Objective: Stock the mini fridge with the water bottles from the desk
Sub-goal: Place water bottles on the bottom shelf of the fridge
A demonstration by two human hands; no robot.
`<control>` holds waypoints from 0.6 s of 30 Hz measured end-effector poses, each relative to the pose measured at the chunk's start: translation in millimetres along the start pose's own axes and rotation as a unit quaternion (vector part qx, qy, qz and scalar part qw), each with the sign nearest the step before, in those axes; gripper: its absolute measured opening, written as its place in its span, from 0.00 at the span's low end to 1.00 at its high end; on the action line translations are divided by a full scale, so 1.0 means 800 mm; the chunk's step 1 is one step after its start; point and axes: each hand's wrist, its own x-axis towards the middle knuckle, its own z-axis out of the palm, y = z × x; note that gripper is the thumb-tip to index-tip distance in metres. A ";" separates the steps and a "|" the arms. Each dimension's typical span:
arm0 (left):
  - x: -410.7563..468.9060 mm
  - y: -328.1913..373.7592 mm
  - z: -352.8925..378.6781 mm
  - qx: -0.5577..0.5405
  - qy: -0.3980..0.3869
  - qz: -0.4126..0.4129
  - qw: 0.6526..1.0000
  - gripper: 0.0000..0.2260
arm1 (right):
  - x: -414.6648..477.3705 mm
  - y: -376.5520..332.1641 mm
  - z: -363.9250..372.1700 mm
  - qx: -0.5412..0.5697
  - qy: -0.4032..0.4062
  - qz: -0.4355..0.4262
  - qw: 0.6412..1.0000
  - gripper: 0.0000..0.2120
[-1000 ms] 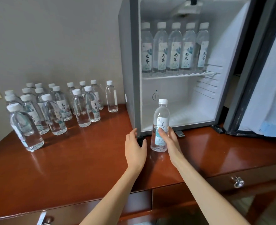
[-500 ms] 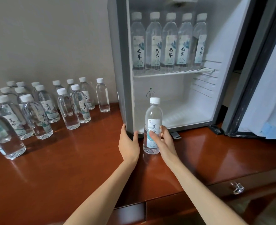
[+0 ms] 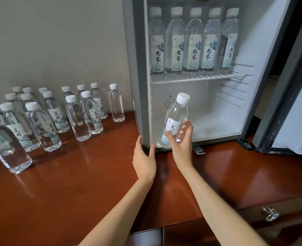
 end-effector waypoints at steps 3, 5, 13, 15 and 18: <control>-0.001 0.000 0.000 -0.004 0.000 0.000 1.000 0.25 | 0.009 0.004 0.002 -0.005 -0.040 0.009 0.999 0.27; -0.002 0.001 0.000 -0.004 0.000 0.003 1.000 0.25 | 0.013 0.008 0.006 0.007 -0.085 0.027 0.996 0.27; -0.002 0.003 -0.002 0.000 -0.006 0.004 1.000 0.25 | 0.014 0.010 0.003 -0.069 -0.122 -0.024 0.990 0.30; -0.002 0.003 -0.002 0.001 -0.010 0.003 1.000 0.25 | 0.011 0.012 0.000 -0.079 -0.113 -0.022 0.990 0.31; -0.004 0.003 -0.003 0.001 -0.013 0.002 1.000 0.25 | 0.007 0.014 0.000 -0.062 -0.088 0.009 0.994 0.27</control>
